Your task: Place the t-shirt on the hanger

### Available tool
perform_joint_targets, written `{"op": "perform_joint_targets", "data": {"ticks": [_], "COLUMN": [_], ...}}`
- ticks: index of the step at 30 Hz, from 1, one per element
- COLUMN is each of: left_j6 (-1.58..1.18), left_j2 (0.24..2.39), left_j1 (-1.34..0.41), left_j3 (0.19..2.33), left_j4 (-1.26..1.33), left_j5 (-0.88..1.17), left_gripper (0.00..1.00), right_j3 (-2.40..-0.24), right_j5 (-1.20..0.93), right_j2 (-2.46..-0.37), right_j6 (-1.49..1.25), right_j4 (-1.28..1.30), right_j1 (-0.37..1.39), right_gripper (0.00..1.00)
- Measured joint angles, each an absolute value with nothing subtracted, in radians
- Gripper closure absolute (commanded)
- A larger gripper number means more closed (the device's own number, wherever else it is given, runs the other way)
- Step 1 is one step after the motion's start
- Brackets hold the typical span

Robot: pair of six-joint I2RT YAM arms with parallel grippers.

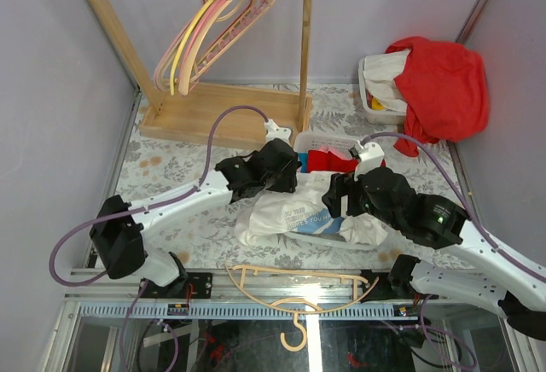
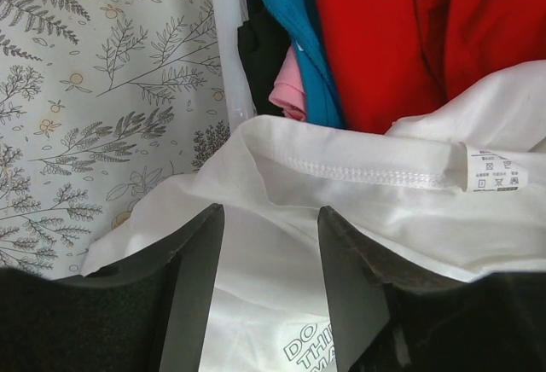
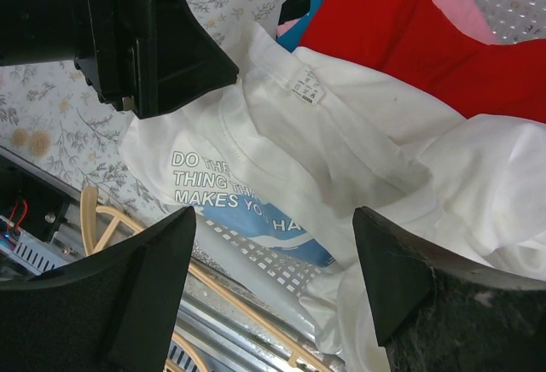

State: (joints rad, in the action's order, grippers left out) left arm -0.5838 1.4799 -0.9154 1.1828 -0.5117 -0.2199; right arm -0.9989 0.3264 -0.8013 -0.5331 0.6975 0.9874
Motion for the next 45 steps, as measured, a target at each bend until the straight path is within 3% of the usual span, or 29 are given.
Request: {"op": "perform_joint_targets", "data": {"ticks": [6, 8, 10, 12, 16, 38, 45], "left_j6": [-0.588, -0.588, -0.589, -0.592, -0.596, -0.602, -0.602], "left_j2": [1.515, 1.541, 1.555, 1.56, 1.546, 1.314, 1.306], "left_j1": [-0.915, -0.915, -0.915, -0.915, -0.915, -0.915, -0.916], "left_j3": [1.2, 1.217, 1.221, 1.221, 1.219, 1.196, 1.154], "left_j4": [-0.517, -0.516, -0.516, -0.517, -0.52, -0.561, -0.572], "left_j5": [-0.22, -0.221, -0.221, -0.221, -0.224, -0.249, -0.26], "left_gripper": [0.49, 0.54, 0.64, 0.82, 1.0, 1.0, 1.0], "right_j3": [-0.999, -0.999, -0.999, -0.999, -0.999, -1.143, -1.142], "right_j5": [0.308, 0.298, 0.293, 0.292, 0.291, 0.324, 0.323], "right_j2": [-0.83, -0.844, -0.855, -0.858, -0.859, -1.179, -1.25], "right_j6": [-0.519, -0.513, -0.507, -0.503, -0.493, -0.364, -0.337], "right_j4": [0.693, 0.689, 0.686, 0.685, 0.685, 0.667, 0.677], "right_j1": [0.987, 0.987, 0.987, 0.987, 0.987, 0.971, 0.962], "right_gripper": [0.18, 0.18, 0.18, 0.18, 0.18, 0.27, 0.59]}}
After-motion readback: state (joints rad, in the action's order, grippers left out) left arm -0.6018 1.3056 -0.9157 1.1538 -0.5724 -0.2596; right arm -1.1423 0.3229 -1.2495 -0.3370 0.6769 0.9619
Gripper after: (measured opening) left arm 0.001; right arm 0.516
